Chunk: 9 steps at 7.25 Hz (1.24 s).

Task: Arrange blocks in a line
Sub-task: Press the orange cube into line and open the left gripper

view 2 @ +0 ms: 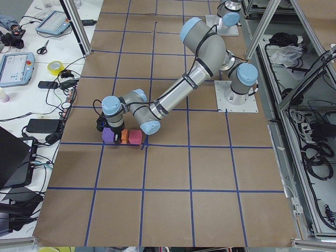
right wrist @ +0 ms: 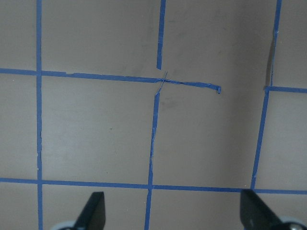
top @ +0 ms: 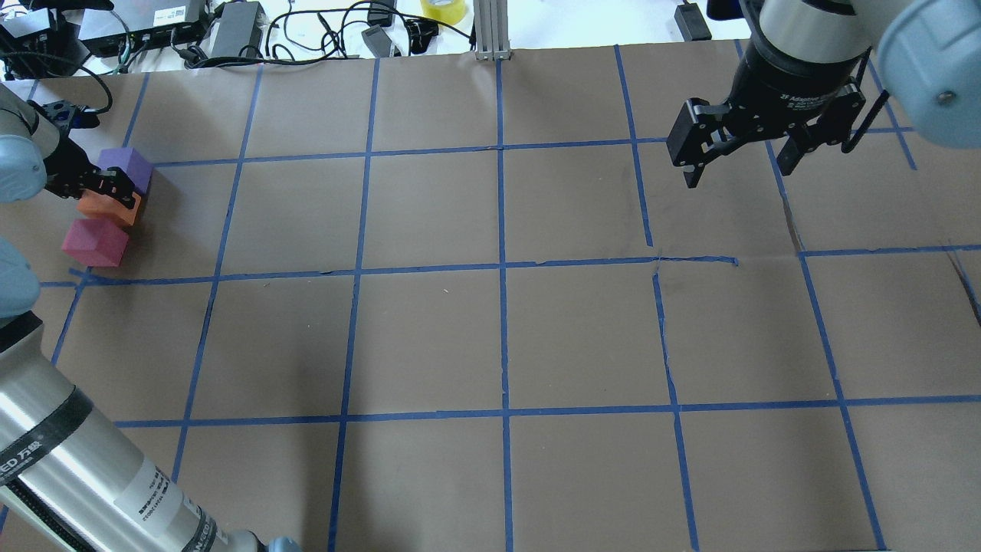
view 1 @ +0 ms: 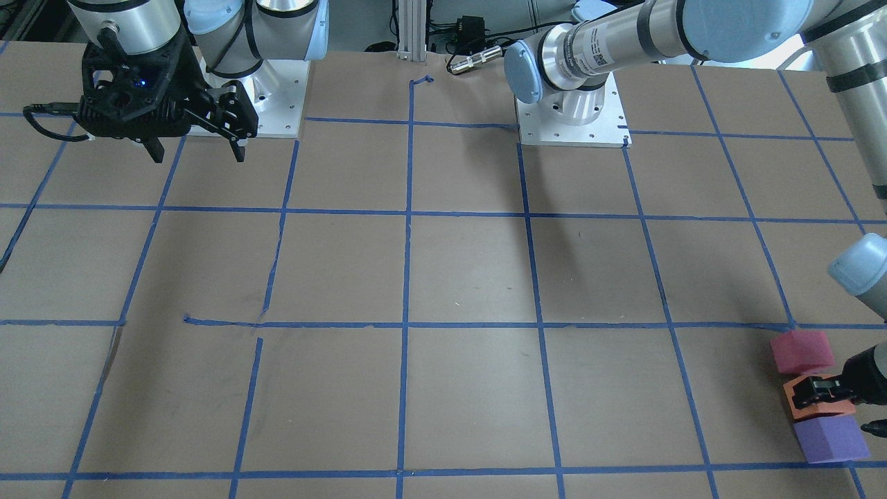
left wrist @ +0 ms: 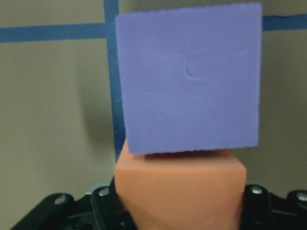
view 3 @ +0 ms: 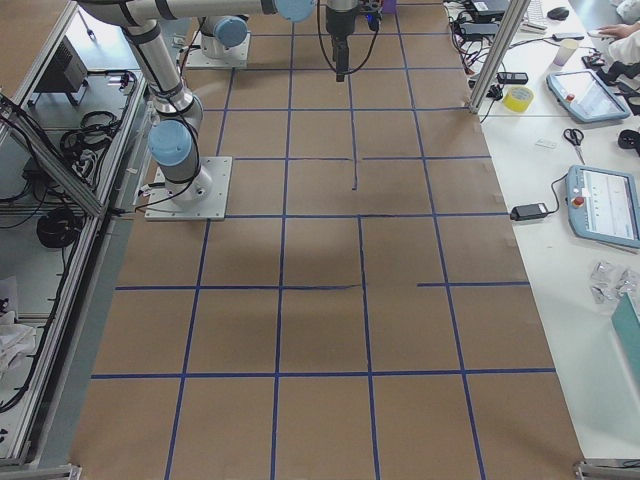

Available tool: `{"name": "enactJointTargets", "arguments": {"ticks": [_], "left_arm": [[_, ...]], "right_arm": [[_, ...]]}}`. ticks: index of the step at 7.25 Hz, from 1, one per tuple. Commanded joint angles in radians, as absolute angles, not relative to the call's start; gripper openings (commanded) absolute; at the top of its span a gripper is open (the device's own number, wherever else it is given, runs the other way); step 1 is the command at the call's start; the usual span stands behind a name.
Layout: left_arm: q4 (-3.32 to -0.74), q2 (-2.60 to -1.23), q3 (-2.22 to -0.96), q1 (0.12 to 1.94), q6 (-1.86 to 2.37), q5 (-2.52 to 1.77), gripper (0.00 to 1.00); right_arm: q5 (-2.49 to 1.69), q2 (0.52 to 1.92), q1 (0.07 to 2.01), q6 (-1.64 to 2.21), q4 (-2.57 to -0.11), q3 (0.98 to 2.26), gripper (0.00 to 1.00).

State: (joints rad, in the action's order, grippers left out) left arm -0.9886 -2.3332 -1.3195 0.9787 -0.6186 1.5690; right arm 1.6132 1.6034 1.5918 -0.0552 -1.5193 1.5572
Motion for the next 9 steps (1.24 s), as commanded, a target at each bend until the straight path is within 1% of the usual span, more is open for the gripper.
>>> {"name": "enactJointTargets", "arguments": {"ticks": [1,3,4,5,7,9], "left_arm": [[-0.986,-2.333,-1.321,0.979,-0.620,1.569,1.00],[-1.003,-2.304,-1.322,0.979,-0.623,1.569,1.00],[-1.061,-2.268,-1.315,0.988,-0.615,1.571,1.00],[-1.185,-2.200,-1.304,1.000,-0.608,1.571,1.00],[-1.435,-2.015,-1.270,1.000,-0.611,1.572,1.00],[-1.627,-1.834,-1.270,1.000,-0.615,1.589,1.00]], "right_arm": [[1.614,1.605,1.592,-0.055,-1.514,1.566,1.00],[1.614,1.605,1.592,-0.054,-1.514,1.568,1.00],[1.614,1.605,1.592,-0.055,-1.516,1.566,1.00],[1.614,1.605,1.592,-0.061,-1.525,1.566,1.00],[1.609,1.609,1.592,-0.063,-1.525,1.565,1.00],[1.606,1.611,1.589,-0.084,-1.525,1.563,1.00]]}}
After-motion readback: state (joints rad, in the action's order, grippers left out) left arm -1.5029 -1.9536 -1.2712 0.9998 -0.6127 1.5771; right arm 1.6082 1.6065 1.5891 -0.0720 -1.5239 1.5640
